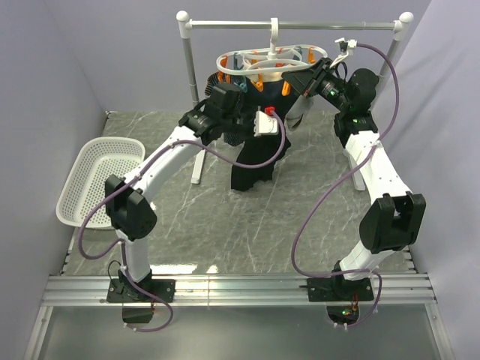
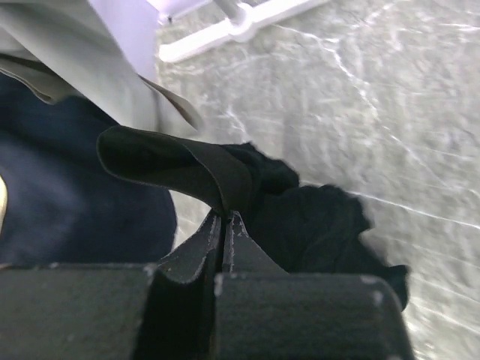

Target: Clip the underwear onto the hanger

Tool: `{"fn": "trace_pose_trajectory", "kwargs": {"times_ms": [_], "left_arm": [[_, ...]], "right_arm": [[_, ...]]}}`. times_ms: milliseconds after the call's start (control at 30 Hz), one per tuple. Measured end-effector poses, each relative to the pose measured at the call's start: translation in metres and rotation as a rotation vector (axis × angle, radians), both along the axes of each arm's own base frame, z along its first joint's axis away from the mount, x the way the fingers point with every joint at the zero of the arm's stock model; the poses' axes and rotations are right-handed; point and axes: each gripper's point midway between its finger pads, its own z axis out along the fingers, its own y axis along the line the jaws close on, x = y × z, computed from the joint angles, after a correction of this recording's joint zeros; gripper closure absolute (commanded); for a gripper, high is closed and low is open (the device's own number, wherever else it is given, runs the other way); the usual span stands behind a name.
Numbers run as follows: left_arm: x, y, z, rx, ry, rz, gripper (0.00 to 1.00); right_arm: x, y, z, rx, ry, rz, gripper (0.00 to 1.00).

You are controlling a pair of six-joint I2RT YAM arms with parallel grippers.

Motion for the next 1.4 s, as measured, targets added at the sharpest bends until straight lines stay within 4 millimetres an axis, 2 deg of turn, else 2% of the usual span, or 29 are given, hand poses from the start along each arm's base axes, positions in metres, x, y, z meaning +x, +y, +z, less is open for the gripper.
{"fn": "trace_pose_trajectory", "kwargs": {"times_ms": [233, 400, 500, 733, 1067, 1400], "left_arm": [[0.024, -0.011, -0.002, -0.048, -0.006, 0.007, 1.0], [0.041, -0.022, 0.017, -0.127, 0.008, 0.067, 1.0], [0.043, -0.023, 0.022, -0.153, 0.0, 0.076, 1.0], [0.029, -0.02, 0.011, -0.146, 0.026, 0.036, 1.0], [0.047, -0.022, 0.033, -0.216, -0.016, 0.159, 1.0], [0.052, -0.026, 0.042, -0.238, -0.093, 0.266, 1.0]], "right_arm": [[0.004, 0.002, -0.003, 0.023, 0.02, 0.01, 1.0], [0.009, 0.002, -0.007, 0.024, 0.031, -0.023, 1.0], [0.01, 0.003, -0.009, 0.021, 0.037, -0.034, 1.0], [0.009, 0.004, -0.009, 0.017, 0.017, -0.023, 1.0], [0.014, 0.004, -0.014, 0.001, 0.043, -0.071, 1.0], [0.019, 0.005, -0.017, -0.061, 0.059, -0.14, 1.0]]}}
